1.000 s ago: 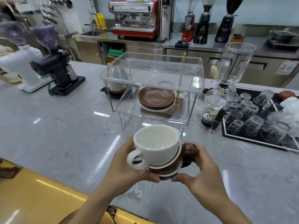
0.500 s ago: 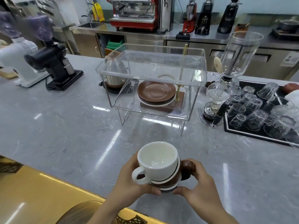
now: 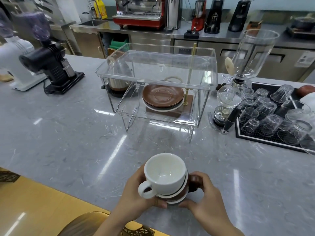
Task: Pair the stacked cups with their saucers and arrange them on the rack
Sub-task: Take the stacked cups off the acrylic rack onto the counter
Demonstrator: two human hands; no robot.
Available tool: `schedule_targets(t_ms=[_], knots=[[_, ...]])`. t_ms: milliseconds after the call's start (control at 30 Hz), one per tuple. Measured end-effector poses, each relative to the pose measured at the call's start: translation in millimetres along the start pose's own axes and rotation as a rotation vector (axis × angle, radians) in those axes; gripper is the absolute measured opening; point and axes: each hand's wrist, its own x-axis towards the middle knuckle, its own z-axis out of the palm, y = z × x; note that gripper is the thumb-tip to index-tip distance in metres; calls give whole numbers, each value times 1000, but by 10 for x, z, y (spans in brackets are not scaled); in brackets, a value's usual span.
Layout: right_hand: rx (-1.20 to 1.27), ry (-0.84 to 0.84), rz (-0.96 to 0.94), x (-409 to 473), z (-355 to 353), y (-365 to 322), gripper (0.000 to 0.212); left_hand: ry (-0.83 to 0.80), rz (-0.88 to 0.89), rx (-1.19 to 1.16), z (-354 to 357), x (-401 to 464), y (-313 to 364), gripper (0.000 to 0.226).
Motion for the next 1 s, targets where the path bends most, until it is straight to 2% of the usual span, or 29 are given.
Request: schedule_targets(t_ms=[733, 1000], knots=[[-6, -48, 135, -17, 79, 28, 81, -28, -8, -31, 25, -3, -149, 102], [-22, -104, 132, -32, 60, -33, 76, 7, -77, -46, 42, -71, -275, 95]])
